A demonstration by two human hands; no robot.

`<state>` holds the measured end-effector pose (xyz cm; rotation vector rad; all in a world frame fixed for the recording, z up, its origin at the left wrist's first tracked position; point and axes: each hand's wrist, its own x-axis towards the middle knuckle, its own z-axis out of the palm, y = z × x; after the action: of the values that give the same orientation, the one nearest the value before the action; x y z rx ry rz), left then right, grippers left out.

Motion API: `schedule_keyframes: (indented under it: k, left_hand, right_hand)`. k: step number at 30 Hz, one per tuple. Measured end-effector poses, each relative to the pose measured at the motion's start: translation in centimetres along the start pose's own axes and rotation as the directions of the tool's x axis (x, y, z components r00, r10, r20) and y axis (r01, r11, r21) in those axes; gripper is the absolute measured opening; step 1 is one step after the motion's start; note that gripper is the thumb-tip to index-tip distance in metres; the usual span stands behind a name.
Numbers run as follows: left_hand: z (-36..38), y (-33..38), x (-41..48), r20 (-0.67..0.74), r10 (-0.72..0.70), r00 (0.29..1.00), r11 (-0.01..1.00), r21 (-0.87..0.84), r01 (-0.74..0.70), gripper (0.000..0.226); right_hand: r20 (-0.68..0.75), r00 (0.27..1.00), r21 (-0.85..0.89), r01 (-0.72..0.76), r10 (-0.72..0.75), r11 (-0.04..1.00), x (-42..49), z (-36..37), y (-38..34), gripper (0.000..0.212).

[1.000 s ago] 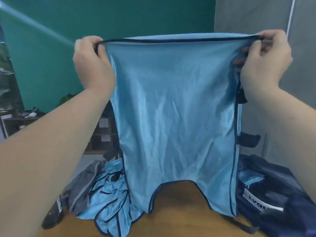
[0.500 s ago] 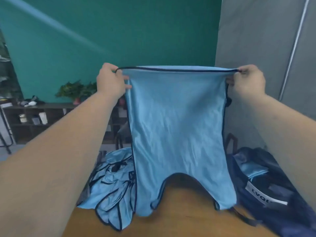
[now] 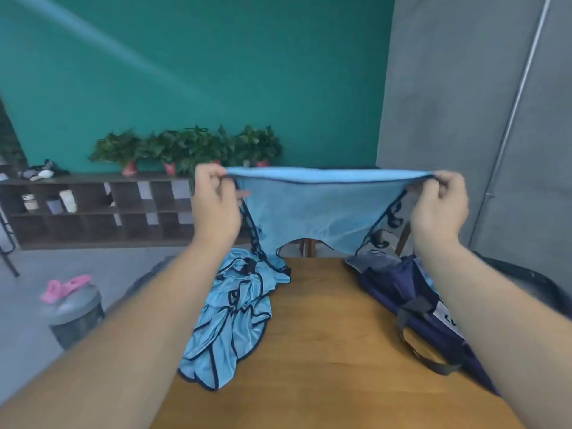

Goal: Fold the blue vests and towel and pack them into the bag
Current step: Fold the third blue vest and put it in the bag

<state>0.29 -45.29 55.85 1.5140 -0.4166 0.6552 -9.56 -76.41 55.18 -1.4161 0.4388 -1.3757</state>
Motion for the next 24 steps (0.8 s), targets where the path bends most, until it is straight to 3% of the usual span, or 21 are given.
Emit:
schedule_keyframes:
  k: [3,6,8,11,14,16,18,21,24]
  left_hand:
    - [-1.2,-7.1,-7.5,0.057,-0.170,0.984,0.981,0.100,0.163,0.015]
    - [-3.2,-13.9,-14.5,0.144,-0.323,0.935,0.912,0.311,0.267,0.016]
    - [-4.6,-16.9,-17.8,0.218,-0.360,0.907,0.841,0.497,0.214,0.018]
    - [-6.2,-19.1,-20.2,0.391,-0.351,0.851,0.699,0.714,-0.040,0.019]
    - [-7.1,-20.1,-19.7,0.448,-0.347,0.824,0.622,0.768,-0.156,0.017]
    - [-7.5,-20.5,-19.1,0.420,-0.352,0.836,0.589,0.794,-0.151,0.016]
    - [-7.7,-21.0,-19.0,0.375,-0.336,0.864,0.582,0.804,-0.123,0.015]
    - [-7.5,-21.6,-20.1,0.297,-0.266,0.917,0.619,0.782,-0.074,0.014]
    - [-7.6,-21.7,-20.5,0.304,-0.135,0.943,0.674,0.726,-0.138,0.016]
  right_hand:
    - [0.024,0.994,-0.209,-0.103,0.110,0.973,-6.2,-3.5,7.0,0.014]
    - [0.183,0.962,-0.440,-0.103,0.201,0.892,-12.2,-7.4,14.4,0.008]
    - [0.348,0.914,-0.587,0.038,0.210,0.808,-15.0,-9.7,18.2,0.006]
    - [0.530,0.828,-0.731,0.336,0.185,0.594,-16.8,-11.5,21.3,0.022]
    - [0.666,0.741,-0.685,0.562,0.084,0.464,-16.6,-11.1,21.9,0.034]
    - [0.754,0.656,-0.594,0.659,0.034,0.462,-16.4,-10.9,22.1,0.042]
    - [0.738,0.673,-0.597,0.620,0.047,0.509,-16.3,-11.1,22.2,0.037]
    - [0.634,0.771,-0.662,0.499,0.063,0.559,-16.1,-11.5,22.2,0.016]
    - [0.546,0.834,-0.689,0.391,0.083,0.610,-15.8,-11.6,22.0,0.013]
